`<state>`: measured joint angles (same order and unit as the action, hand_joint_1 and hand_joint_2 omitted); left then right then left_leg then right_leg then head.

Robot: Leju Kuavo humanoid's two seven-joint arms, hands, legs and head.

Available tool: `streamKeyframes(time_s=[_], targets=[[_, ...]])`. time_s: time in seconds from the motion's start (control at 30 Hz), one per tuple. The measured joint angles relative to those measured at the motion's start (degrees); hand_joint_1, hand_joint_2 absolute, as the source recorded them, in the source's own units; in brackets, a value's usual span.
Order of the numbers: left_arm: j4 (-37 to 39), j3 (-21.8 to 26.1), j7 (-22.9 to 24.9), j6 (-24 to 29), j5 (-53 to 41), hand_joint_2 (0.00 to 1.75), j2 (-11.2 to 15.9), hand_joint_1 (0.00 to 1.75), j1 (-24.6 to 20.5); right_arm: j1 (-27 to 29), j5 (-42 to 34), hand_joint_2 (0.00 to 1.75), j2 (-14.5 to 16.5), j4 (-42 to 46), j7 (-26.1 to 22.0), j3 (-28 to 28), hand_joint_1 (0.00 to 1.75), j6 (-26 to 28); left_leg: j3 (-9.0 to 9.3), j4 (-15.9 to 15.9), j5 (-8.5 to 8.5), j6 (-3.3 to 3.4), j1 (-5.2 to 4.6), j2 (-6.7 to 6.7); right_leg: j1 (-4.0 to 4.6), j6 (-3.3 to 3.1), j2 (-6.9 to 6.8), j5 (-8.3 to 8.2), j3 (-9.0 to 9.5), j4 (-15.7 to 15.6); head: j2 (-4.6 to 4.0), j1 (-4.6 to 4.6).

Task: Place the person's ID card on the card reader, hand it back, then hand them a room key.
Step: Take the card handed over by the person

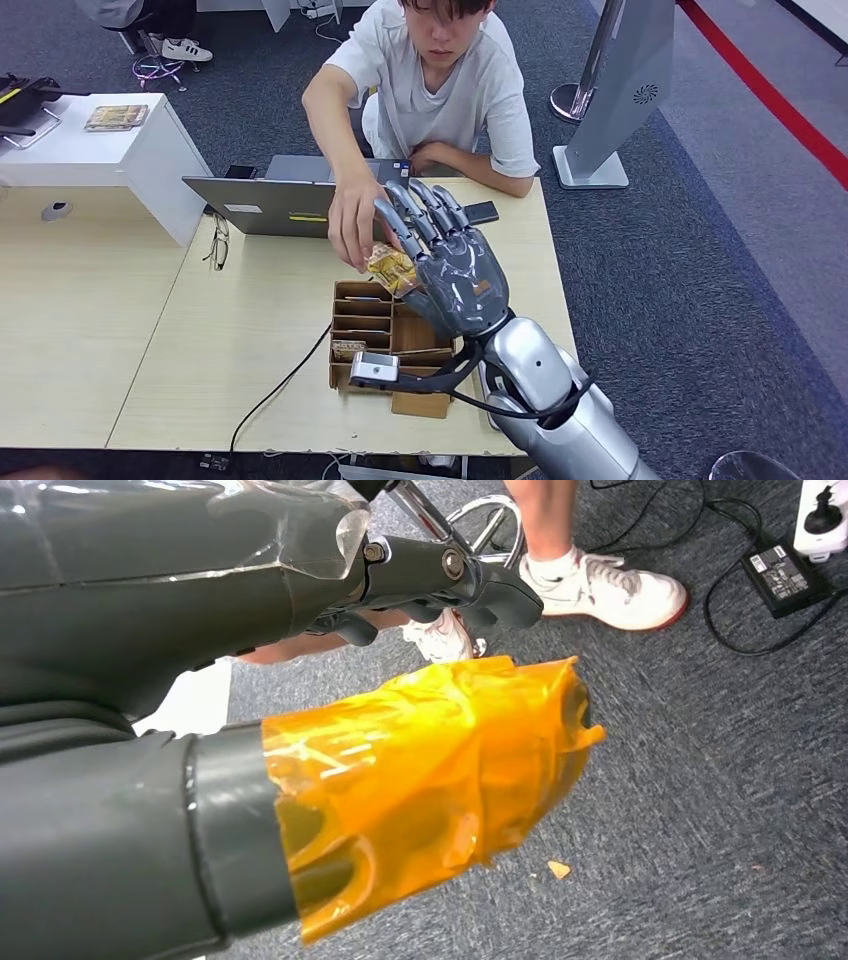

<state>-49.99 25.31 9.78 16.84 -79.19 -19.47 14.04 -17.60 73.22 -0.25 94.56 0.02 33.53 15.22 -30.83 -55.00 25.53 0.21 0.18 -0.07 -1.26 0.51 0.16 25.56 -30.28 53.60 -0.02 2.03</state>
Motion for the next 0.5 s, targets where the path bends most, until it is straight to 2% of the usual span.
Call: streamKeyframes(time_s=[0.5], targets=[[0.0, 0.0, 0.11, -0.12, 0.0, 0.0, 0.0, 0.0, -0.01, -0.13, 0.16, 1.75, 0.1, -0.54, 0.46, 0.3, 0.0, -0.13, 0.0, 0.0, 0.0, 0.0, 0.0, 0.0, 0.0, 0.0, 0.0, 0.0, 0.0, 0.0, 0.0, -0.01]])
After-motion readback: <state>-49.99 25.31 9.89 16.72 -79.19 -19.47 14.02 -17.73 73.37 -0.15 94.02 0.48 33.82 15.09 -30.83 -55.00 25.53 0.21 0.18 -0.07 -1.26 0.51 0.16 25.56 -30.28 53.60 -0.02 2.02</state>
